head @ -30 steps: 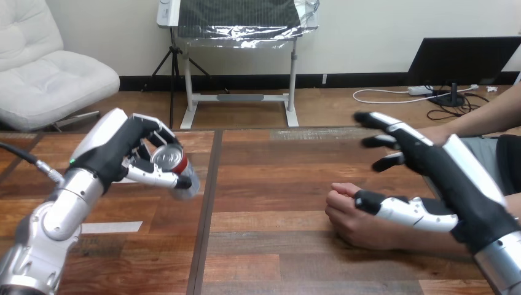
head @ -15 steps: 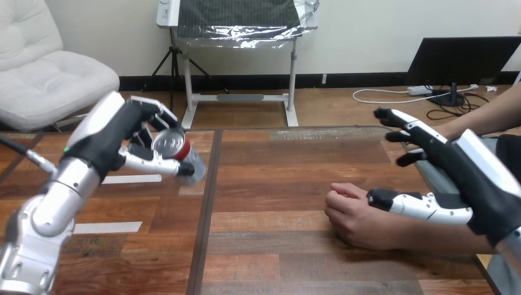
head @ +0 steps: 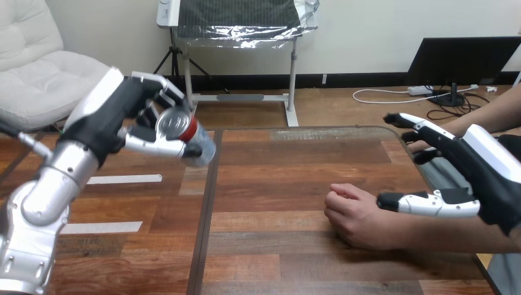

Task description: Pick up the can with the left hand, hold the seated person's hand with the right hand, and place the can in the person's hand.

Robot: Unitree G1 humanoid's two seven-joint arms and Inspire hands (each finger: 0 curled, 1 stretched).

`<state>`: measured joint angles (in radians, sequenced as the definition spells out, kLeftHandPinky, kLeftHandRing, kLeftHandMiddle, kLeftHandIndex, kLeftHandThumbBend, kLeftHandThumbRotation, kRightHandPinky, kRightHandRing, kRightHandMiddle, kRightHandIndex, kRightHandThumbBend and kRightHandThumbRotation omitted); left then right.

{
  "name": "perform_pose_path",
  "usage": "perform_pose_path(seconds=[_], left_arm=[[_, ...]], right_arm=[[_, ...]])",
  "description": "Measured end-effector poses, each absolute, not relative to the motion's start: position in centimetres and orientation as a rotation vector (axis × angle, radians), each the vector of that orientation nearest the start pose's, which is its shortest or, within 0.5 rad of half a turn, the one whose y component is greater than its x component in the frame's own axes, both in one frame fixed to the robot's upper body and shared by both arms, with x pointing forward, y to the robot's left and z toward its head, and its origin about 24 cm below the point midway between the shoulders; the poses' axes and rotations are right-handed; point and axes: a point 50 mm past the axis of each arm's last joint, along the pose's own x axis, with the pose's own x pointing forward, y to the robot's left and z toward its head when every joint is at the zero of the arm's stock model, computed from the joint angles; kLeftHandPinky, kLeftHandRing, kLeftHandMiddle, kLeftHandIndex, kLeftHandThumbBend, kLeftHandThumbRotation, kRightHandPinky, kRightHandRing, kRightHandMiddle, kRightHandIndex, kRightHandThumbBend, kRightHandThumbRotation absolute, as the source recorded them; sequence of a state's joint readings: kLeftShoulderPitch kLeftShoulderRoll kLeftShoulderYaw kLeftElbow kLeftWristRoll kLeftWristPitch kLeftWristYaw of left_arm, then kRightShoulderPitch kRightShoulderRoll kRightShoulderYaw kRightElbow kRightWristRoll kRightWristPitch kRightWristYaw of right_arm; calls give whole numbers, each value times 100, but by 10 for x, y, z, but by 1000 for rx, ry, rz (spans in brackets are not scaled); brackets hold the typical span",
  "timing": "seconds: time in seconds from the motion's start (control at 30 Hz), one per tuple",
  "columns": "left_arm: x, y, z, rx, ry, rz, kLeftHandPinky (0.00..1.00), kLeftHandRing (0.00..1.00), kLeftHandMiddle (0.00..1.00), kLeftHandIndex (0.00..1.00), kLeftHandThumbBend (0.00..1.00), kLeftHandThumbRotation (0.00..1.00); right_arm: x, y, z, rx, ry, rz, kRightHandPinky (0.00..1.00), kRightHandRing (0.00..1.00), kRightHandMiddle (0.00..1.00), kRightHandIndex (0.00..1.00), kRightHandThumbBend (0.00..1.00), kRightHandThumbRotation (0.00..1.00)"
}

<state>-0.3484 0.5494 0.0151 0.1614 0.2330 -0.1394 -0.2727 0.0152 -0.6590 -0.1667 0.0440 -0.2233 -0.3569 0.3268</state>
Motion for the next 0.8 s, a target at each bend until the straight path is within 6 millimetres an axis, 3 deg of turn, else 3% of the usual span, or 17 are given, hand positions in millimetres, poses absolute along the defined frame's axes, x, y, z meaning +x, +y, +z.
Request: perform_pose_path(seconds=[0.37, 0.8], left_arm=[[307, 216, 154, 812, -285, -247, 24, 30, 36, 40, 64, 0], [305, 211, 161, 802, -306, -259, 24, 30, 36, 40, 63, 0]], right_arm=[[252, -285, 105, -1020, -111, 287, 80, 89, 93, 92, 93, 54], [258, -298, 98, -1071, -32, 288, 78, 87, 91, 91, 87, 48]])
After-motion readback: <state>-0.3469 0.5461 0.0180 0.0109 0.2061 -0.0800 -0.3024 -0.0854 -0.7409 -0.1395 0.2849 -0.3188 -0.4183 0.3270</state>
